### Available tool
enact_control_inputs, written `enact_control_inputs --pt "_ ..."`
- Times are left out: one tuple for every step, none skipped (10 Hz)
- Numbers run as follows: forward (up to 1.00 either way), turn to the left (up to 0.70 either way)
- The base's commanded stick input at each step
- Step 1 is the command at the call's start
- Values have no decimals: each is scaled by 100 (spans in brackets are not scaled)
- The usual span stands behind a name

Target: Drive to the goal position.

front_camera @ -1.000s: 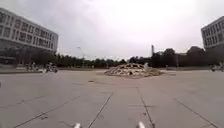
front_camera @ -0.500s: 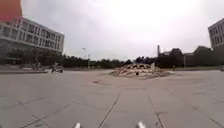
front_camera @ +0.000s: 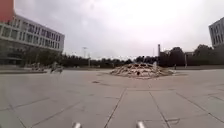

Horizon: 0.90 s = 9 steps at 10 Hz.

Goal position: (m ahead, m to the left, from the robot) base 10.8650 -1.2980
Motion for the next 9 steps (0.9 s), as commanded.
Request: enact_control_inputs --pt "50 -25" --pt "50 -25" --pt "50 -25" --pt "50 -25" --pt "50 -25" --pt "50 -25" --pt "50 -25" --pt "50 -25" --pt "50 -25"
